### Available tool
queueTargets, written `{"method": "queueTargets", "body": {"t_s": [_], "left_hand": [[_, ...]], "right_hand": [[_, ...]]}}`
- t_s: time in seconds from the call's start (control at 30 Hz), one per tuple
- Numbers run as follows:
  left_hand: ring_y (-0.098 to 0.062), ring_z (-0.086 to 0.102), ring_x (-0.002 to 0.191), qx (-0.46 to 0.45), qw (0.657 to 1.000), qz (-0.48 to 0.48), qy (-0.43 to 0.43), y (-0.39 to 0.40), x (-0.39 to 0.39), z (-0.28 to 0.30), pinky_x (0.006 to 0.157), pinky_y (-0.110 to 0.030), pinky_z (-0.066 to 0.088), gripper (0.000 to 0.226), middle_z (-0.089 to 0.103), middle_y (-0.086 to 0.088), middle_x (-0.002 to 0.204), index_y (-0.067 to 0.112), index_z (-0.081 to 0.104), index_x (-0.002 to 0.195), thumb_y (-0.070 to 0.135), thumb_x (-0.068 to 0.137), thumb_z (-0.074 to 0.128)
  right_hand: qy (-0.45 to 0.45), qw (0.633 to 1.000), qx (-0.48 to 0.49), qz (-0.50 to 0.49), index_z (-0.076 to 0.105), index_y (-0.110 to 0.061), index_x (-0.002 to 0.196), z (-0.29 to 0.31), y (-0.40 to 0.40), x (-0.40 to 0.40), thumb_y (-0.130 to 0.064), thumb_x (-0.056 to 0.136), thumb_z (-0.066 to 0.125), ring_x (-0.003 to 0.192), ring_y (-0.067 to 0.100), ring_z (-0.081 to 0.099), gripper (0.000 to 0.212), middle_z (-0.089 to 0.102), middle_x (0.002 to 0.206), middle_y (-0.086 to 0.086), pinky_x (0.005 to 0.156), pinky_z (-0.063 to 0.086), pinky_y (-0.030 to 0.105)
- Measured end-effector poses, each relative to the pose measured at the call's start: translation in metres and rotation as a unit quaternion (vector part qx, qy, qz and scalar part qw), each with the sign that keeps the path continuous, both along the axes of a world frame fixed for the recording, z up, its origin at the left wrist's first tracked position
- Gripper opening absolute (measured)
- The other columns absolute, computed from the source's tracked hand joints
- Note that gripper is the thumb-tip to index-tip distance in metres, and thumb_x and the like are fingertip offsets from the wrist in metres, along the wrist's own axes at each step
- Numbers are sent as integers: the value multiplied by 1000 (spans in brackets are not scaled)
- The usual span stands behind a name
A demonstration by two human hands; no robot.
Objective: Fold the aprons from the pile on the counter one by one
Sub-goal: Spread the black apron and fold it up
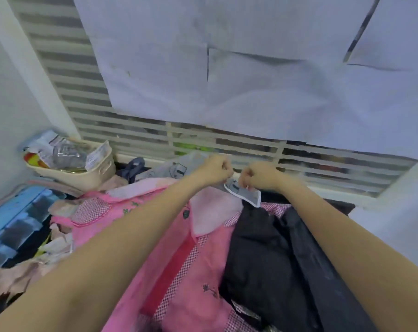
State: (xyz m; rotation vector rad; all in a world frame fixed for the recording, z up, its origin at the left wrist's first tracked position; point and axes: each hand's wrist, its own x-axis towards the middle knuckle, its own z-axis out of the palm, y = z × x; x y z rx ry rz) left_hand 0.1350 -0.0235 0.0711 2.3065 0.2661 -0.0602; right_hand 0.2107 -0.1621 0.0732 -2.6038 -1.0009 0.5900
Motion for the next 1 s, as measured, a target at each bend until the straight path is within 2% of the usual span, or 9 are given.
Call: {"method": "queueTargets", "body": {"t_s": [0.07, 0.2, 0.37, 0.53, 0.6, 0.67, 0.83, 0.93, 1.0], "left_hand": [[-10, 54, 60, 22, 998, -23, 46, -33, 4, -30, 59, -19, 43, 12, 58, -9, 79, 6, 57, 82, 2, 89, 48], [-20, 53, 82, 90, 987, -45, 124, -70, 6, -83, 70, -25, 39, 11, 58, -7, 89, 12, 54, 80, 7, 88, 49], [-24, 53, 91, 144, 950, -14, 278, -88, -2, -130, 68, -28, 41, 13, 59, -19, 113, 8, 54, 101, 13, 90, 51], [-18, 66, 72, -137, 908, 102, 383, -103, -23, -162, 49, -19, 50, 27, 62, -8, 112, 7, 51, 120, 15, 94, 52], [-7, 59, 59, -169, 911, 115, 358, -114, -24, -158, 46, -13, 46, 12, 60, -3, 98, 14, 50, 109, 15, 96, 50], [-4, 52, 42, -81, 953, 78, 282, -120, -15, -140, 45, -17, 45, 7, 55, -4, 72, 11, 50, 89, 12, 96, 50], [-15, 47, 63, 171, 974, -112, 101, -116, 20, -23, 57, -19, 38, 23, 48, -2, 72, 11, 45, 73, 18, 94, 51], [-22, 52, 81, 262, 954, -135, 48, -111, 31, 44, 69, -27, 38, 13, 56, -11, 90, 7, 54, 86, 19, 93, 51], [-28, 53, 91, 319, 939, -125, 9, -104, 34, 89, 73, -29, 36, 18, 60, -16, 104, 3, 60, 97, 17, 92, 51]], "right_hand": [[27, 999, -37, -13, 68, 3, 90, -30, -42, 7, -5, 90, 47, 63, 12, 56, 23, 68, 86, 13, 58, 45, 16], [39, 993, -102, -39, 60, 1, 75, -92, -107, 19, -8, 92, 43, 86, 27, 57, 25, 60, 92, 20, 73, 44, 33], [63, 983, -169, -23, 53, -5, 124, -156, -159, 12, -15, 89, 57, 112, 31, 51, 37, 42, 129, 14, 94, 44, 34], [95, 984, -140, -48, 45, -3, 127, -187, -170, 3, -16, 89, 60, 108, 32, 54, 43, 28, 138, 11, 93, 45, 38], [86, 988, -120, -55, 41, -4, 131, -185, -168, -1, -14, 88, 59, 111, 33, 53, 48, 26, 141, 11, 93, 45, 38], [65, 993, -71, -64, 28, -8, 142, -175, -165, -1, -14, 87, 62, 116, 34, 50, 65, 17, 148, 12, 93, 45, 37], [-38, 993, 106, -40, 10, -20, 151, -100, -135, 16, -11, 79, 71, 128, 32, 41, 94, 13, 155, 3, 87, 47, 36], [122, 962, 235, -63, 21, -19, 148, -41, -108, 20, -2, 82, 65, 113, 26, 52, 81, 43, 130, 1, 75, 52, 32], [107, 957, 256, -84, 45, -12, 134, -5, -94, 20, -8, 88, 61, 103, 30, 59, 50, 57, 121, 6, 78, 55, 39]]}}
